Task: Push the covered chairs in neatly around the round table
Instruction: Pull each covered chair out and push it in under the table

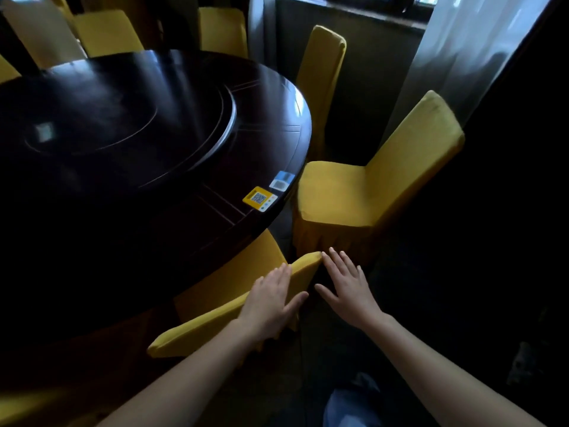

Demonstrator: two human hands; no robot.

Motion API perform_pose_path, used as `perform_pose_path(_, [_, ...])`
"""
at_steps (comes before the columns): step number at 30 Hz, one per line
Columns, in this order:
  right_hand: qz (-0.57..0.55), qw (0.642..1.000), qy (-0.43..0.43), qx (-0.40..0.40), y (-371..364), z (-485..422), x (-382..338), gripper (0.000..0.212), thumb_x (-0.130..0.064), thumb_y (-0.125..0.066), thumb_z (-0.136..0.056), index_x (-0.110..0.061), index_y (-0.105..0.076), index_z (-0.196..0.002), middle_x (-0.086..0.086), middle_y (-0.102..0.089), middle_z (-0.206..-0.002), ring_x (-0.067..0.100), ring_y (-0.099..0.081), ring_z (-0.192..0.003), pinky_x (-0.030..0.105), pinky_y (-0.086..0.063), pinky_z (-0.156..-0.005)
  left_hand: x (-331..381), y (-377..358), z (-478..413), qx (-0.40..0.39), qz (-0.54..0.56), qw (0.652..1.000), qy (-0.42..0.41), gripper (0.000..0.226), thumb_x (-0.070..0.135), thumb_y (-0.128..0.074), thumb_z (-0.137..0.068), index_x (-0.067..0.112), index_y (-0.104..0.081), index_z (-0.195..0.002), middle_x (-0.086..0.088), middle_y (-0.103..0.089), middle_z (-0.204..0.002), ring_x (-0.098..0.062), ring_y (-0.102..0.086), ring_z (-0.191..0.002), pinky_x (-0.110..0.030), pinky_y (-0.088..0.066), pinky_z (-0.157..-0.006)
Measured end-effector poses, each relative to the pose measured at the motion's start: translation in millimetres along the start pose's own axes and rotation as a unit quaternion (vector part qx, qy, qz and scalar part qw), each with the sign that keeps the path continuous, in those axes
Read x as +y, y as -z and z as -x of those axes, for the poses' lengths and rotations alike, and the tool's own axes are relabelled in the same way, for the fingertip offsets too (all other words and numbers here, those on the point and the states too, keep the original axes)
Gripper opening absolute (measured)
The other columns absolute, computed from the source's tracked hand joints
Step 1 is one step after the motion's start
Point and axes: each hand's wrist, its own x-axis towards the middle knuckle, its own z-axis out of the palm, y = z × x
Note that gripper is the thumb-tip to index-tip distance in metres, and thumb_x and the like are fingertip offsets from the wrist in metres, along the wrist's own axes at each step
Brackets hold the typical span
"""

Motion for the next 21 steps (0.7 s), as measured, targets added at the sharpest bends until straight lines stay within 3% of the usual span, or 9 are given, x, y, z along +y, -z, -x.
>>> perform_pose_path(6, [0.022, 0.998, -0.058, 0.027, 48.5, 1.6, 98.8, 0.072, -0.059, -0.033, -0.091, -0.034, 0.003, -0.148, -0.010, 0.010, -0.158, 0.006, 0.022, -0.138, 0.041, 0.008, -0.111, 75.8, -25.5, -76.9, -0.005, -0.054, 0.996, -0.068, 0.069, 0.063, -0.020, -0.091, 0.032, 0.005, -0.147, 0.009, 0.019, -0.155, -0.012, 0.026, -0.138, -0.044, 0.015, -0.110])
perform_pose_path(14, [0.024, 0.989, -0.130, 0.068, 125.4, 7.5, 210.3, 0.070, -0.055, -0.034, -0.093, -0.030, 0.000, -0.149, -0.007, 0.006, -0.159, 0.012, 0.015, -0.144, 0.044, 0.006, -0.115, 194.8, -49.9, -179.2, 0.008, -0.058, 0.988, -0.142, 0.070, 0.067, -0.019, -0.089, 0.037, 0.011, -0.145, 0.014, 0.027, -0.149, -0.009, 0.032, -0.135, -0.043, 0.018, -0.108])
perform_pose_path(21, [0.011, 0.982, -0.169, 0.081, 170.3, 17.3, 286.3, 0.068, -0.053, -0.033, -0.095, -0.029, 0.001, -0.149, -0.005, 0.010, -0.159, 0.013, 0.017, -0.144, 0.043, 0.008, -0.115, 266.0, -66.6, -237.4, 0.000, -0.057, 0.989, -0.137, 0.073, 0.067, -0.019, -0.089, 0.036, 0.018, -0.143, 0.015, 0.029, -0.147, -0.010, 0.033, -0.134, -0.044, 0.024, -0.105])
